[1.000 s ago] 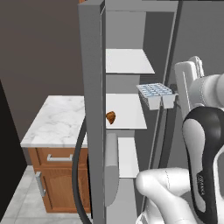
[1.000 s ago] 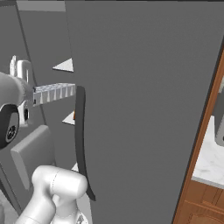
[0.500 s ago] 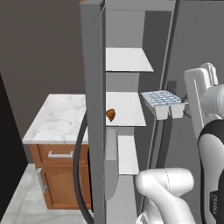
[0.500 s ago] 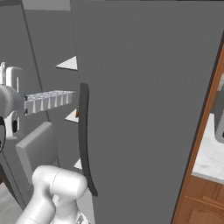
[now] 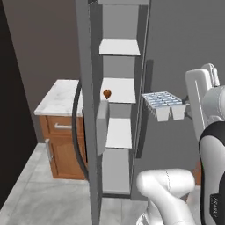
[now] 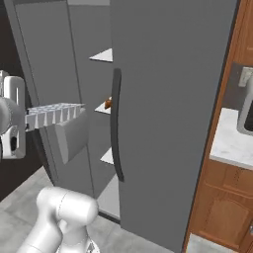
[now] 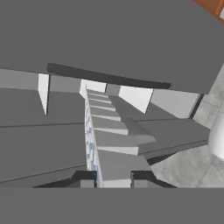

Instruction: Open the freezer door, pick up the ice cube tray from the freezer, and place it on the dining counter.

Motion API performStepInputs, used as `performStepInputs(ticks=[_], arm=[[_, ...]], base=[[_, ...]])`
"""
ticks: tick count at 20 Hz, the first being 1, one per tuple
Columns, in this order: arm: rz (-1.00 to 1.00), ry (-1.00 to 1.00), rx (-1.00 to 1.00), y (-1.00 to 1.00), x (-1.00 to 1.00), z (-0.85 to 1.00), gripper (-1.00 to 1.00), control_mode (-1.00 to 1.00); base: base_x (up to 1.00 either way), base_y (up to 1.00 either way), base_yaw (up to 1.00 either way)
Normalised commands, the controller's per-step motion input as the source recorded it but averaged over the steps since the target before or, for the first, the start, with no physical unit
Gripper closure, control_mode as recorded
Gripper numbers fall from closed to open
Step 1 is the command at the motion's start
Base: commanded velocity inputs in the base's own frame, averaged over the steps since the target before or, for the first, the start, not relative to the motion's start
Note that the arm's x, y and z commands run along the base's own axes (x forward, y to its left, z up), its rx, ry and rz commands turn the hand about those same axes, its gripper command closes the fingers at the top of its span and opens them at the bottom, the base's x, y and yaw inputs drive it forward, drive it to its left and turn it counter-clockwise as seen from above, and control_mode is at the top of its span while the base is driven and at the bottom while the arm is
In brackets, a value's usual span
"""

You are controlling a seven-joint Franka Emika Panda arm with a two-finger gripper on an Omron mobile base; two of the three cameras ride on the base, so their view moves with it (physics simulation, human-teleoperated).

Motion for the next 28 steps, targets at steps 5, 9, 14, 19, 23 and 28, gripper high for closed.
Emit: performStepInputs(ticks=[5,9,14,19,23,28], arm=[[0.00,0.00,0.00,0.00,0.00,0.00,1.00,1.00],[0.00,0.00,0.00,0.00,0.00,0.00,1.00,1.00],[0.00,0.00,0.00,0.00,0.00,0.00,1.00,1.00],[0.00,0.00,0.00,0.00,0.00,0.00,1.00,1.00],[0.00,0.00,0.00,0.00,0.00,0.00,1.00,1.00],[0.00,0.00,0.00,0.00,0.00,0.00,1.00,1.00]], base=[[-1.00,-0.30,0.23],[-0.99,-0.15,0.26],[-0.90,-0.13,0.31],[-0.77,-0.09,0.40],[-0.76,-0.05,0.44],[-0.48,0.00,0.55]])
